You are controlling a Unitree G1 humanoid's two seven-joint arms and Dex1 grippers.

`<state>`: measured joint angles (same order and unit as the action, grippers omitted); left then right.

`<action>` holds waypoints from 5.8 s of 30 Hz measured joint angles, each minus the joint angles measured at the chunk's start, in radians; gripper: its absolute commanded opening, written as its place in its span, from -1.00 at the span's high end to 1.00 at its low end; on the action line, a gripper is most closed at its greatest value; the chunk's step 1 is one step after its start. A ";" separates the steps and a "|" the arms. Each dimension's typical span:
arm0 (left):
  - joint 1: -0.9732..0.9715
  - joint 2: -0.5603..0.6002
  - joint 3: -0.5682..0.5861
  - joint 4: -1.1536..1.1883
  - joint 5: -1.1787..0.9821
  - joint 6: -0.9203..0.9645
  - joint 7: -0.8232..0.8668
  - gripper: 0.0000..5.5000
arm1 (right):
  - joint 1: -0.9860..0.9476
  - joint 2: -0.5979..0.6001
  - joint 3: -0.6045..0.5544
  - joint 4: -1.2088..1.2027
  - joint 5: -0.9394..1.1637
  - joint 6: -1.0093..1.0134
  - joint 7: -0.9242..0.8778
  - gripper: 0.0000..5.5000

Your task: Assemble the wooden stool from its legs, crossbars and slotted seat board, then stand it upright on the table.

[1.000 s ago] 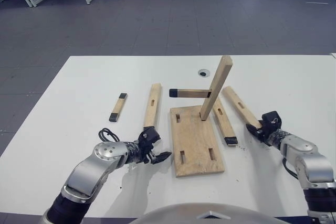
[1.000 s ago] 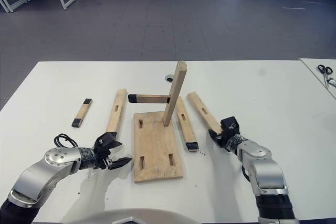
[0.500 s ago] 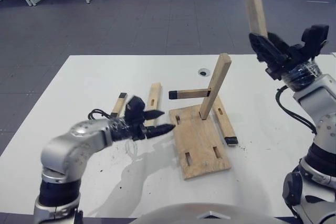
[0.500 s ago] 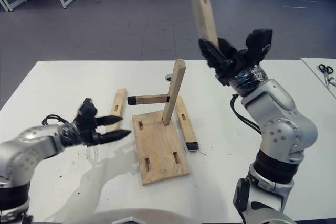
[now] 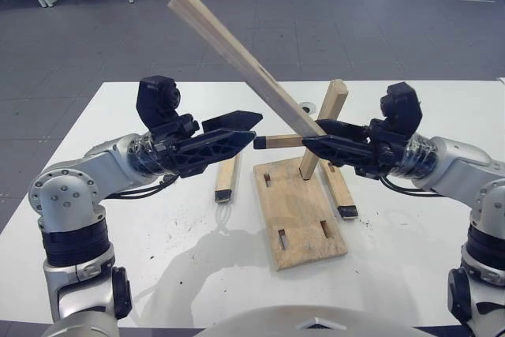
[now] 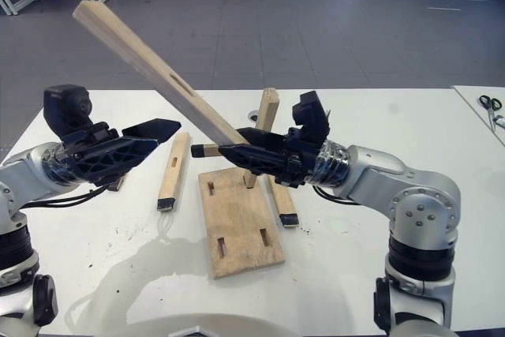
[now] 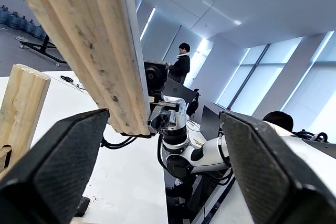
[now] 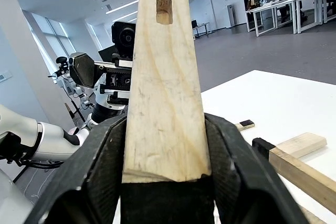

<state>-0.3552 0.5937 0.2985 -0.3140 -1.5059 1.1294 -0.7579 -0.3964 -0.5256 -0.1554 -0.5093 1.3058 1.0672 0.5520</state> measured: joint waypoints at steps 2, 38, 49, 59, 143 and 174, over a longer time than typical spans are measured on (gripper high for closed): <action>0.000 0.000 -0.014 0.004 0.003 -0.004 0.003 -0.42 | 0.012 0.011 0.028 -0.014 0.005 -0.002 -0.006 0.24; 0.138 0.056 0.098 0.075 -0.040 -0.135 0.072 0.26 | 0.279 -0.296 -0.049 -0.131 0.280 -0.078 -0.220 -0.35; 0.314 -0.049 -0.120 -0.059 0.708 -0.693 0.004 0.26 | 0.572 -0.406 0.436 -0.253 -0.693 -0.232 -0.279 -0.35; 0.270 -0.094 -0.247 0.183 0.881 -0.870 -0.185 0.26 | 0.573 -0.380 0.458 -0.204 -0.868 -0.326 -0.168 -0.35; -0.240 -0.010 -0.585 0.859 1.043 -0.984 -0.561 0.26 | 0.330 0.272 0.141 -0.159 -0.573 -0.021 -0.267 0.34; -0.260 -0.016 -0.624 0.808 1.042 -0.942 -0.471 0.26 | 0.183 0.293 0.394 -0.079 -0.810 -0.252 -0.350 0.56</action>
<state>-0.6149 0.5777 -0.3252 0.4943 -0.4635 0.1877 -1.2294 -0.2129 -0.2328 0.2384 -0.5883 0.4955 0.8156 0.2019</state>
